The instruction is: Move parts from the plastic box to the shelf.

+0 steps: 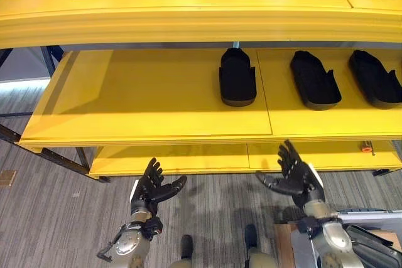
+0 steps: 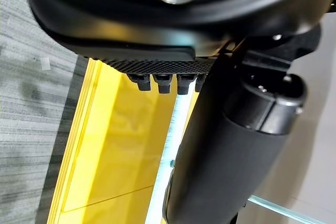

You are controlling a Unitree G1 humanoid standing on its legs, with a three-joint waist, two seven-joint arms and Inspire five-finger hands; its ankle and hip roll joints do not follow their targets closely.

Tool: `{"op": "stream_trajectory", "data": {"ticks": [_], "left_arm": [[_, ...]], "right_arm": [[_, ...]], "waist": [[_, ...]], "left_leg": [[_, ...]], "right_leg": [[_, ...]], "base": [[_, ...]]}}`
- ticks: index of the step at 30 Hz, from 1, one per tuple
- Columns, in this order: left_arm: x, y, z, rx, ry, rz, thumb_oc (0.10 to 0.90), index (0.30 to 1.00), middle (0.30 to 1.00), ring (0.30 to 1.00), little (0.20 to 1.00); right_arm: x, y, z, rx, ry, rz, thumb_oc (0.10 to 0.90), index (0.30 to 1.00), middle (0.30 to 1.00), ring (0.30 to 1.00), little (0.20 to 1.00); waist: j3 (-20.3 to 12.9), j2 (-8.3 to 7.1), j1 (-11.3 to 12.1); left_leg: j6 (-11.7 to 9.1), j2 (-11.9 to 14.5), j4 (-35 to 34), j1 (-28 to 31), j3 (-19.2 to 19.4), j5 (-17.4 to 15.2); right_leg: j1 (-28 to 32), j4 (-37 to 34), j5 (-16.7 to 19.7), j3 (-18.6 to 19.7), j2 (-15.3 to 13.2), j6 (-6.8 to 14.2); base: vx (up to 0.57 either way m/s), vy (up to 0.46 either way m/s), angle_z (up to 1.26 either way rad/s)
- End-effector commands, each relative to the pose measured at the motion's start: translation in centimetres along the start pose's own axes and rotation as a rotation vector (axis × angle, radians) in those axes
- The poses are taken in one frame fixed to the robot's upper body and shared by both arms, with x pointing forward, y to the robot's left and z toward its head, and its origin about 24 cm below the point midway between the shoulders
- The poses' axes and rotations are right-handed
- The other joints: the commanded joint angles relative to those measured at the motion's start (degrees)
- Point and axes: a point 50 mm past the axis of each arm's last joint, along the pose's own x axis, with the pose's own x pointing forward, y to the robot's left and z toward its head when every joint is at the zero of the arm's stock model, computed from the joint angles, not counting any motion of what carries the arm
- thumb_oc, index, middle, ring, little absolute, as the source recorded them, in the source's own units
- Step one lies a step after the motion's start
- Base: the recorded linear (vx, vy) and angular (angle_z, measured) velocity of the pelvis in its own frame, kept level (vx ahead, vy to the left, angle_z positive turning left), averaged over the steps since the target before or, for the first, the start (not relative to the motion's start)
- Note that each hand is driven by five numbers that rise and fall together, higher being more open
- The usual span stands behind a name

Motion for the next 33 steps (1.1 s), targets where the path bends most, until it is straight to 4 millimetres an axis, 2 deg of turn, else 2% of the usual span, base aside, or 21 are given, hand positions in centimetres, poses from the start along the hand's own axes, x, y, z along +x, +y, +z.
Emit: {"op": "stream_trajectory", "data": {"ticks": [1, 5, 7, 10, 13, 15, 17, 18, 19, 20, 23, 25, 28, 29, 31, 33], "left_arm": [[1.2, 0.5, 4.3, 0.054, -0.231, 0.023, 0.9, 1.0, 1.0, 1.0, 1.0], [1.5, 0.1, 4.6, 0.067, -0.245, 0.015, 0.9, 1.0, 1.0, 1.0, 1.0], [1.8, -0.5, 5.3, 0.096, -0.275, -0.016, 0.9, 1.0, 1.0, 1.0, 1.0], [1.9, -0.9, 5.6, 0.105, -0.288, -0.03, 0.9, 1.0, 1.0, 1.0, 1.0], [2.1, -1.3, 6.1, 0.123, -0.312, -0.046, 0.9, 1.0, 1.0, 1.0, 1.0], [2.4, -1.6, 6.6, 0.13, -0.332, -0.055, 0.9, 1.0, 1.0, 1.0, 1.0], [2.6, -1.8, 7.1, 0.142, -0.352, -0.056, 0.9, 1.0, 1.0, 1.0, 1.0], [2.9, -1.2, 8.2, 0.147, -0.393, -0.021, 0.9, 1.0, 1.0, 1.0, 1.0], [2.9, -1.2, 8.2, 0.147, -0.393, -0.021, 0.9, 1.0, 1.0, 1.0, 1.0], [2.9, -1.0, 8.4, 0.139, -0.399, -0.004, 0.9, 1.0, 1.0, 1.0, 1.0], [3.0, -0.6, 8.6, 0.133, -0.401, 0.017, 0.9, 1.0, 1.0, 1.0, 1.0], [3.0, -0.5, 8.7, 0.121, -0.402, 0.029, 0.9, 1.0, 1.0, 1.0, 1.0], [2.5, -0.1, 8.5, 0.108, -0.39, 0.031, 0.9, 1.0, 1.0, 1.0, 1.0], [2.4, 0.0, 8.3, 0.11, -0.377, 0.026, 0.9, 1.0, 1.0, 1.0, 1.0], [2.1, 0.2, 7.4, 0.115, -0.343, 0.019, 0.9, 1.0, 1.0, 1.0, 1.0], [2.0, 0.3, 7.1, 0.116, -0.33, 0.018, 0.9, 1.0, 1.0, 1.0, 1.0]], "right_arm": [[1.6, 1.5, 4.6, 0.023, -0.256, 0.044, 0.9, 1.0, 1.0, 1.0, 1.0], [1.9, 1.8, 4.6, 0.041, -0.258, 0.049, 0.9, 1.0, 1.0, 1.0, 1.0], [2.0, 2.0, 4.5, 0.063, -0.263, 0.034, 0.9, 1.0, 1.0, 1.0, 1.0], [2.1, 2.2, 4.5, 0.07, -0.266, 0.027, 0.9, 1.0, 1.0, 1.0, 1.0], [2.2, 2.4, 4.2, 0.081, -0.26, 0.017, 0.9, 1.0, 1.0, 1.0, 1.0], [2.2, 2.5, 4.2, 0.103, -0.268, 0.007, 0.9, 1.0, 1.0, 1.0, 1.0], [2.2, 2.6, 4.2, 0.113, -0.271, -0.004, 0.9, 1.0, 1.0, 1.0, 1.0], [2.6, 3.2, 4.4, 0.134, -0.288, 0.005, 0.9, 1.0, 1.0, 1.0, 1.0], [2.6, 3.3, 4.4, 0.135, -0.289, 0.005, 0.9, 1.0, 1.0, 1.0, 1.0], [2.8, 3.5, 4.5, 0.137, -0.29, 0.011, 0.9, 1.0, 1.0, 1.0, 1.0], [2.9, 3.9, 4.4, 0.139, -0.282, 0.039, 0.9, 1.0, 1.0, 1.0, 1.0], [3.2, 4.2, 4.7, 0.141, -0.288, 0.05, 0.9, 1.0, 1.0, 1.0, 1.0], [3.3, 4.6, 4.9, 0.15, -0.292, 0.07, 0.9, 1.0, 1.0, 1.0, 1.0], [3.3, 4.6, 4.8, 0.151, -0.289, 0.069, 0.9, 1.0, 1.0, 1.0, 1.0], [3.0, 4.4, 4.6, 0.16, -0.28, 0.065, 0.9, 1.0, 1.0, 1.0, 1.0], [2.8, 4.3, 4.4, 0.158, -0.275, 0.067, 0.9, 1.0, 1.0, 1.0, 1.0]], "waist": [[-4.1, -0.96, -0.1], [-3.7, -1.34, -0.2], [-3.3, -1.59, -0.5], [-3.1, -1.73, -0.7], [-2.6, -1.77, -1.1], [-2.1, -1.88, -1.6], [-1.6, -2.06, -1.8], [1.1, -1.65, -0.4], [1.1, -1.71, -0.5], [1.4, -1.09, 0.4], [1.7, -0.85, 0.9], [1.4, -1.24, 2.2], [1.0, -2.34, 3.4], [0.7, -2.93, 3.9], [-0.1, -3.55, 3.5], [-0.4, -3.53, 3.3]], "left_leg": [[0.9, -0.4, -0.4, 0.9, -0.6, -4.7], [2.1, -1.6, -0.4, 1.2, -0.6, -5.2], [3.5, -4.1, -0.4, 1.1, -0.8, -5.8], [4.2, -5.4, -0.4, 0.9, -0.8, -6.1], [4.8, -7.1, -0.4, 0.2, -0.7, -6.4], [4.9, -8.3, -0.4, -0.8, -0.1, -6.4], [5.1, -8.5, -0.4, -1.6, 1.1, -6.5], [5.1, -6.4, -0.3, -2.3, 5.7, -6.1], [5.1, -6.5, -0.3, -2.4, 5.7, -6.0], [5.2, -5.7, -0.1, -2.5, 7.9, -5.9], [5.9, -3.7, 0.1, -2.4, 13.1, -5.3], [6.0, -3.0, 0.1, -1.6, 15.8, -6.6], [6.0, -2.0, 1.6, -2.0, 19.6, -7.0], [5.8, -1.8, 2.4, -2.2, 20.7, -7.3], [5.0, -1.6, 3.3, -1.7, 21.7, -7.7], [4.7, -1.2, 3.6, -1.3, 22.2, -7.8]], "right_leg": [[-0.8, 4.4, -2.1, 0.8, -4.6, 3.9], [-1.5, 6.2, -1.6, 1.8, -5.8, 4.4], [-2.1, 7.8, 0.6, 2.8, -8.2, 5.3], [-2.5, 8.0, 1.9, 3.3, -9.4, 5.5], [-3.5, 7.8, 4.9, 4.2, -11.0, 5.7], [-4.8, 6.9, 8.3, 4.6, -12.0, 5.9], [-6.2, 5.8, 9.8, 4.5, -11.7, 6.0], [-8.6, 8.1, 8.3, -5.9, -10.6, 6.3], [-8.7, 8.0, 8.4, -5.9, -10.7, 6.3], [-7.6, 11.0, 4.9, -11.4, -10.8, 5.5], [-7.3, 18.5, -2.2, -12.0, -8.1, 3.3], [-5.0, 22.0, -6.2, -11.9, -7.1, 3.3], [-2.3, 20.7, -6.0, -12.9, -7.3, 3.5], [-0.6, 18.1, -5.1, -12.9, -7.3, 3.9], [1.4, 10.8, -6.0, -11.3, -5.1, 3.8], [2.0, 8.7, -5.7, -11.2, -4.7, 3.8]], "base": [[0.02, 0.11, -0.12], [0.0, 0.133, -0.02], [0.0, 0.25, 0.07], [0.0, 0.167, 0.14], [-0.02, 0.188, 0.04], [-0.06, 0.176, 0.07], [-0.14, 0.19, -0.24], [-0.18, 0.183, -0.76], [-0.2, 0.256, -1.46], [-0.06, 0.201, -1.87], [-0.05, 0.203, -1.68], [-0.02, 0.084, -1.41], [-0.08, -0.036, -1.29], [-0.01, -0.098, -1.19], [0.05, -0.099, -0.84], [0.05, -0.082, -0.5]]}}
